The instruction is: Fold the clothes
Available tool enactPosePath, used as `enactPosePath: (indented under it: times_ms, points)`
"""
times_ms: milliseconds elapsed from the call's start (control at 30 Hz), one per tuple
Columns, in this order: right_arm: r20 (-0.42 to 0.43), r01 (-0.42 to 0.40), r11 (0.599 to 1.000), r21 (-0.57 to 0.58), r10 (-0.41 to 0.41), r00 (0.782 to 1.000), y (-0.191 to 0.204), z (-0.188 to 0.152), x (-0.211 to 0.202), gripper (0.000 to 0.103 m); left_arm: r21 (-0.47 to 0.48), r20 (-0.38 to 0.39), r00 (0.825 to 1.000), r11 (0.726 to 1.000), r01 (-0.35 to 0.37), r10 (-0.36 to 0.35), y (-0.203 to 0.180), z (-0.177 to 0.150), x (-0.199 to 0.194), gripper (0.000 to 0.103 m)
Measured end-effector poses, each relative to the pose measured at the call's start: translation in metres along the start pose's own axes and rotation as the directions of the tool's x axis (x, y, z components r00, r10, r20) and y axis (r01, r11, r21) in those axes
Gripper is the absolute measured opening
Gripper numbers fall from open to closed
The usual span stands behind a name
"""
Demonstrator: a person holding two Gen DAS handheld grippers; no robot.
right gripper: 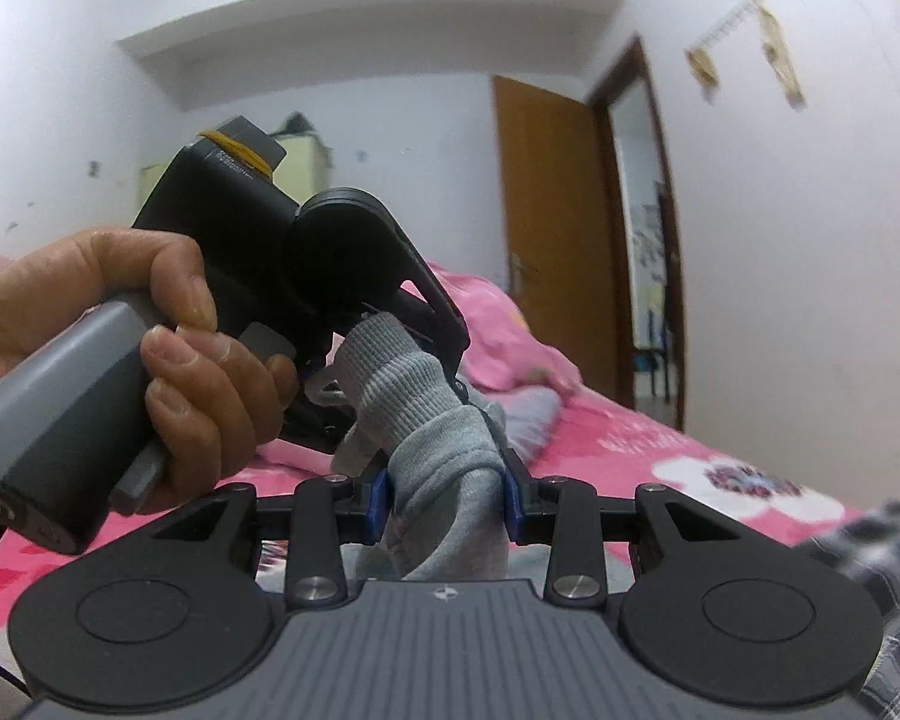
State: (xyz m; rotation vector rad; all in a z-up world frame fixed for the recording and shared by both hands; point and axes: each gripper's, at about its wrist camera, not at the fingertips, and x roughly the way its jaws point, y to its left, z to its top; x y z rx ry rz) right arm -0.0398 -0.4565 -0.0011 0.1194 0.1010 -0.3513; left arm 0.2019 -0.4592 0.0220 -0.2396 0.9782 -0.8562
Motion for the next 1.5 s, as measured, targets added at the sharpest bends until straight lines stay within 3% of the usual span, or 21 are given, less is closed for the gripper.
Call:
enactPosePath:
  times_ms: [33, 100, 233, 300, 367, 467, 600, 733, 800, 900, 967, 1033, 1133, 1200, 1233, 1300, 1367, 1500]
  points:
    - [-0.010, 0.010, 1.000, 0.015, -0.010, 1.000, -0.010, -0.003, 0.009, 0.038, 0.000, -0.026, 1.000, 1.000, 0.002, -0.002, 0.001, 0.000, 0.013, 0.018]
    - [-0.034, 0.036, 0.998, 0.056, -0.034, 0.999, -0.029, -0.012, 0.027, 0.038, -0.009, -0.074, 0.997, 1.000, 0.004, -0.004, 0.004, -0.001, 0.038, 0.033]
    - [-0.151, 0.095, 0.955, 0.281, -0.054, 0.987, -0.086, -0.043, 0.052, 0.038, -0.135, -0.071, 0.994, 0.988, 0.078, -0.088, 0.032, -0.010, 0.028, 0.033]
    - [-0.196, 0.132, 0.894, 0.428, -0.051, 0.979, -0.116, -0.054, 0.057, 0.036, -0.142, -0.062, 0.993, 0.986, 0.092, -0.101, 0.043, -0.012, -0.002, 0.033]
    - [-0.182, 0.094, 0.842, 0.531, 0.005, 0.983, -0.130, -0.059, 0.055, 0.036, -0.128, -0.027, 0.992, 0.985, 0.117, -0.121, 0.050, -0.012, -0.049, 0.034]
    - [-0.202, 0.109, 0.862, 0.496, -0.007, 0.979, -0.121, -0.055, 0.058, 0.041, -0.106, 0.063, 0.988, 0.984, 0.145, -0.139, 0.063, -0.007, -0.131, 0.037]
    - [-0.232, 0.126, 0.819, 0.559, 0.008, 0.973, -0.123, -0.053, 0.051, 0.047, -0.072, 0.197, 0.980, 0.996, 0.045, -0.030, 0.093, -0.025, -0.238, 0.048]
    - [-0.222, 0.151, 0.722, 0.675, 0.003, 0.975, -0.133, -0.055, 0.014, 0.058, -0.056, 0.324, 0.943, 0.997, -0.057, 0.073, 0.124, -0.043, -0.342, 0.053]
    - [-0.214, 0.156, 0.716, 0.681, -0.009, 0.977, -0.130, -0.048, -0.005, 0.070, -0.088, 0.332, 0.937, 0.993, -0.084, 0.109, 0.147, -0.062, -0.366, 0.055]
    - [-0.227, 0.123, 0.714, 0.689, 0.051, 0.973, -0.115, -0.041, -0.038, 0.077, -0.150, 0.292, 0.948, 0.985, -0.083, 0.124, 0.185, -0.093, -0.368, 0.058]
    - [-0.241, 0.068, 0.672, 0.737, 0.167, 0.956, -0.100, -0.042, -0.054, 0.080, -0.202, 0.247, 0.962, 0.977, -0.069, 0.119, 0.210, -0.114, -0.361, 0.058]
    - [-0.242, 0.015, 0.593, 0.805, 0.306, 0.921, -0.081, -0.053, -0.065, 0.086, -0.268, 0.195, 0.976, 0.963, -0.040, 0.095, 0.234, -0.131, -0.342, 0.058]
    - [-0.260, 0.000, 0.468, 0.884, 0.490, 0.832, -0.044, -0.077, -0.069, 0.090, -0.361, 0.118, 0.991, 0.933, -0.018, 0.064, 0.265, -0.149, -0.299, 0.058]
    - [-0.285, 0.037, 0.403, 0.914, 0.576, 0.767, -0.015, -0.097, -0.063, 0.091, -0.408, 0.073, 0.997, 0.913, 0.009, 0.023, 0.281, -0.154, -0.269, 0.058]
    - [-0.295, 0.059, 0.375, 0.925, 0.611, 0.734, -0.001, -0.107, -0.060, 0.091, -0.423, 0.065, 0.998, 0.906, 0.026, 0.002, 0.284, -0.155, -0.256, 0.058]
    - [-0.313, 0.097, 0.348, 0.933, 0.645, 0.697, 0.021, -0.123, -0.055, 0.091, -0.450, 0.059, 0.997, 0.890, 0.067, -0.046, 0.292, -0.154, -0.234, 0.058]
    - [-0.337, 0.123, 0.354, 0.927, 0.648, 0.683, 0.038, -0.132, -0.047, 0.091, -0.485, 0.067, 0.994, 0.868, 0.106, -0.084, 0.301, -0.152, -0.216, 0.058]
    - [-0.340, 0.127, 0.361, 0.924, 0.624, 0.703, 0.058, -0.132, -0.028, 0.103, -0.535, 0.083, 0.987, 0.830, 0.159, -0.135, 0.316, -0.148, -0.189, 0.048]
